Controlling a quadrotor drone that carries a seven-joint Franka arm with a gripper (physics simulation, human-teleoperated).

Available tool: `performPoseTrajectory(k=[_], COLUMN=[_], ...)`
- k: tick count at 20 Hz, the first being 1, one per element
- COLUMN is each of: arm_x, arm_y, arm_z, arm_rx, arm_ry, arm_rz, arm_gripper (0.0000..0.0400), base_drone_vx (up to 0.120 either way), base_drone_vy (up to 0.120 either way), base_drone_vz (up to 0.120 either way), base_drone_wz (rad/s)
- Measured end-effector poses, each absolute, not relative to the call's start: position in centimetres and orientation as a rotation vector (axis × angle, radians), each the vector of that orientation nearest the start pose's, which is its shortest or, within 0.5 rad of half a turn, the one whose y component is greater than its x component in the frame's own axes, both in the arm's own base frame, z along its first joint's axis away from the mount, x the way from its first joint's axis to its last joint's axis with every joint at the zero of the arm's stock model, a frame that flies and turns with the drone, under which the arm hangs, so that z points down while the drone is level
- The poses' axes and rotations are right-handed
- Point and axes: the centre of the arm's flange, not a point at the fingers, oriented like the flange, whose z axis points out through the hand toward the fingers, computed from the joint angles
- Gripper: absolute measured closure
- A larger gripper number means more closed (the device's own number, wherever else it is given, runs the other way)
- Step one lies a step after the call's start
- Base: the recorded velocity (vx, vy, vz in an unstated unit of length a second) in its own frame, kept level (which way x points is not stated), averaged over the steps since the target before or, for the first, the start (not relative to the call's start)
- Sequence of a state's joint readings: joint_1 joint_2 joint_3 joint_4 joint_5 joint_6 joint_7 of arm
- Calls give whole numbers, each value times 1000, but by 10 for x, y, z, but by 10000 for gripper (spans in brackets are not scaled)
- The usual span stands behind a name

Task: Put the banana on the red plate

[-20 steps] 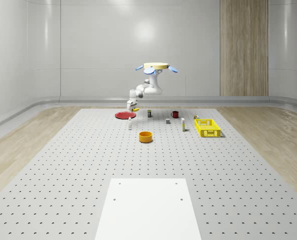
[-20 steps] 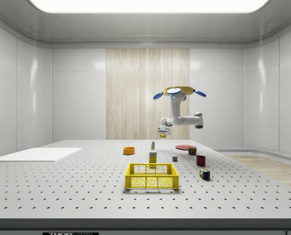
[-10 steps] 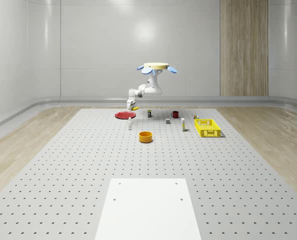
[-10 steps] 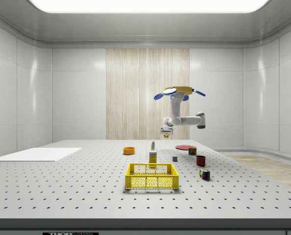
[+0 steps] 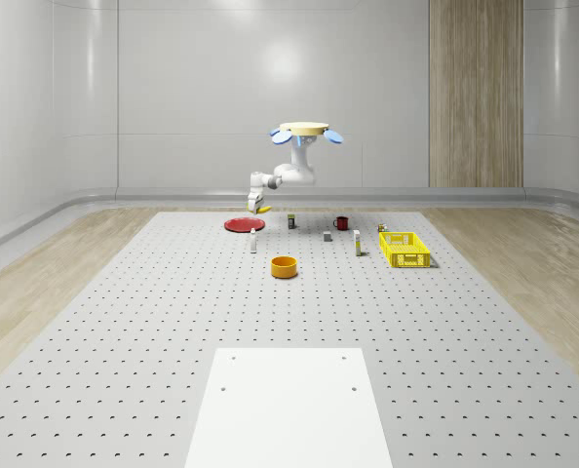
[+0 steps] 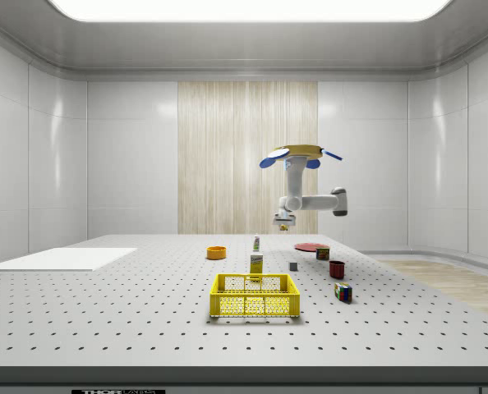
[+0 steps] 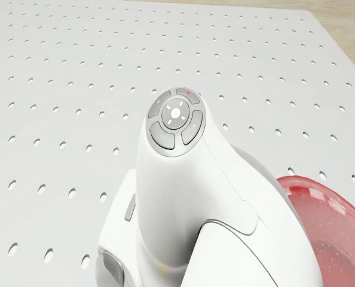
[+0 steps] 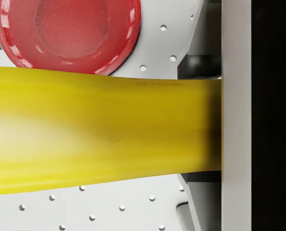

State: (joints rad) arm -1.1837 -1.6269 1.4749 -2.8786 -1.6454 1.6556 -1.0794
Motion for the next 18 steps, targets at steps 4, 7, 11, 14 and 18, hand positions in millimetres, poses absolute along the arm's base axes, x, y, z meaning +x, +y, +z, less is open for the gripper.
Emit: performPoseTrajectory(k=[4, 7, 11, 14, 18], arm_x=[307, 307, 307, 307, 307], arm_y=[-2, -2, -2, -2, -3], arm_z=[466, 466, 466, 466, 466], arm_rx=[5, 6, 8, 9, 10], arm_ry=[7, 8, 8, 9, 9], arm_rz=[-2120, -2210, -2330, -2414, -2478], arm_gripper=[200, 200, 200, 200, 200], base_drone_vx=[0, 0, 0, 80, 120], base_drone_vy=[0, 0, 0, 0, 0], base_drone_vz=[0, 0, 0, 0, 0], base_drone_wz=[-300, -300, -300, -133, 0])
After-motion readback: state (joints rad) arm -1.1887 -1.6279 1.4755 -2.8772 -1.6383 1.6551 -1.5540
